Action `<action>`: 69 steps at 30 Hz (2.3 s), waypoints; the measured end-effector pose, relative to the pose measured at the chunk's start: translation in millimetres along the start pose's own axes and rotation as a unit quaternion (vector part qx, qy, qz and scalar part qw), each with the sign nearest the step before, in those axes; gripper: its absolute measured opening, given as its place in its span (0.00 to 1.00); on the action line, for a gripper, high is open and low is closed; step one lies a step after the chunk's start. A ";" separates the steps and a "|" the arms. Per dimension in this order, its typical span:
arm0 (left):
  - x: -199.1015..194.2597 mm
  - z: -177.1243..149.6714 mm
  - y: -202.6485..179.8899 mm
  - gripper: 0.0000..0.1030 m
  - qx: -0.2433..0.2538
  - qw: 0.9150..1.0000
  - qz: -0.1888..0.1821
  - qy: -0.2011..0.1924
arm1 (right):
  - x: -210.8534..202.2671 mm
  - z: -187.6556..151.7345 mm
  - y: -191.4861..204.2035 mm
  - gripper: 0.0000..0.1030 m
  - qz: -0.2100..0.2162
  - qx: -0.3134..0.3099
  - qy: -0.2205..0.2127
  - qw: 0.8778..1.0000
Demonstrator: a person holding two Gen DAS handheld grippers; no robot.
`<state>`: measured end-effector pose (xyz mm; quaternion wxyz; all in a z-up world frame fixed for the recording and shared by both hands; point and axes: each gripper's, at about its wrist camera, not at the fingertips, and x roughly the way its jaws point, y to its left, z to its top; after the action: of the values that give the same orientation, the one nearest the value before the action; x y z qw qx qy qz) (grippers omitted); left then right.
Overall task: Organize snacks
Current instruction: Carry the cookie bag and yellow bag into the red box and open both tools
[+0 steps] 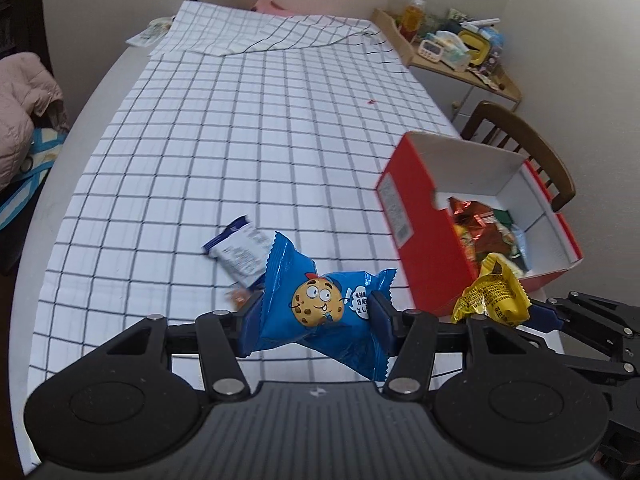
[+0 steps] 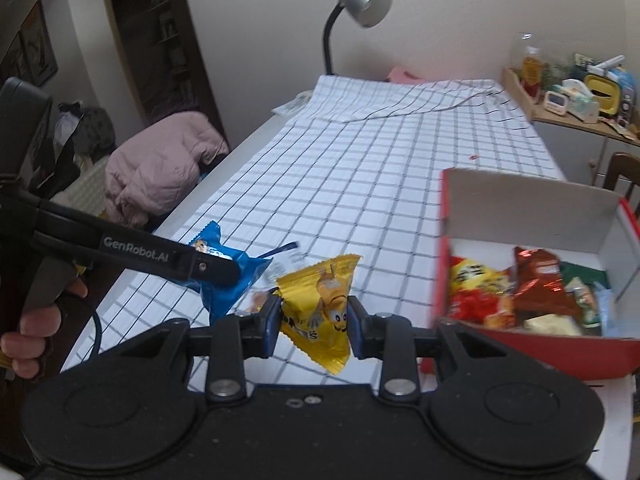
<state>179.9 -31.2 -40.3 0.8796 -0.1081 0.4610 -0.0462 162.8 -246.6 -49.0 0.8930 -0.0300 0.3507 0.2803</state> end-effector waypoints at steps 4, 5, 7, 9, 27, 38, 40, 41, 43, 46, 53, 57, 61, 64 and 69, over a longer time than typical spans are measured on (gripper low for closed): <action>0.7 11.0 -31.8 0.53 0.016 1.000 -0.008 -0.010 | -13.2 2.7 -25.0 0.31 -0.012 0.007 -0.011 1.000; 1.5 13.9 -39.8 0.53 0.021 1.000 -0.010 -0.012 | -15.1 3.8 -30.6 0.31 -0.015 0.009 -0.013 1.000; 3.5 19.2 -56.4 0.53 0.031 0.999 -0.014 -0.016 | -20.1 5.2 -43.4 0.31 -0.022 0.012 -0.018 1.000; 7.2 25.0 -72.3 0.53 0.041 0.999 -0.016 -0.021 | -25.4 5.8 -56.0 0.31 -0.028 0.017 -0.021 0.999; 74.2 68.4 -171.4 0.53 0.077 0.997 -0.012 -0.013 | -34.6 6.9 -170.5 0.31 -0.091 0.060 -0.017 0.994; 134.5 97.0 -200.6 0.53 0.097 0.995 0.036 0.005 | -5.0 6.1 -221.8 0.31 -0.114 0.079 0.021 0.990; 145.6 100.3 -203.6 0.53 0.100 0.994 0.045 0.011 | 2.4 5.4 -226.7 0.31 -0.115 0.078 0.030 0.990; 151.3 101.6 -204.4 0.53 0.101 0.994 0.050 0.013 | 6.4 5.6 -229.5 0.31 -0.115 0.077 0.035 0.990; 162.4 104.7 -206.1 0.53 0.105 0.993 0.059 0.018 | 13.2 4.4 -233.1 0.31 -0.115 0.073 0.043 0.990; 176.3 106.8 -208.7 0.53 0.113 0.991 0.074 0.023 | 22.9 2.7 -237.0 0.31 -0.115 0.069 0.055 0.989; 202.6 107.6 -213.8 0.53 0.130 0.986 0.097 0.036 | 42.6 1.8 -234.8 0.31 -0.105 0.046 0.076 0.990; 213.6 106.3 -214.4 0.53 0.133 0.985 0.102 0.047 | 51.5 0.6 -231.0 0.31 -0.104 0.030 0.089 0.990; 220.7 106.2 -213.3 0.53 0.132 0.984 0.104 0.058 | 56.8 -1.4 -230.7 0.31 -0.109 0.024 0.096 0.989; 223.6 105.7 -212.6 0.53 0.132 0.983 0.106 0.064 | 60.3 -0.8 -232.9 0.31 -0.107 0.026 0.101 0.989; 226.8 104.9 -209.3 0.53 0.130 0.983 0.109 0.075 | 64.8 -0.3 -232.6 0.34 -0.107 0.026 0.106 0.988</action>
<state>399.3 -260.3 -115.4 0.8487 0.0615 0.5250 -0.0178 322.7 -411.2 -124.2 0.8761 -0.0735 0.4456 0.1687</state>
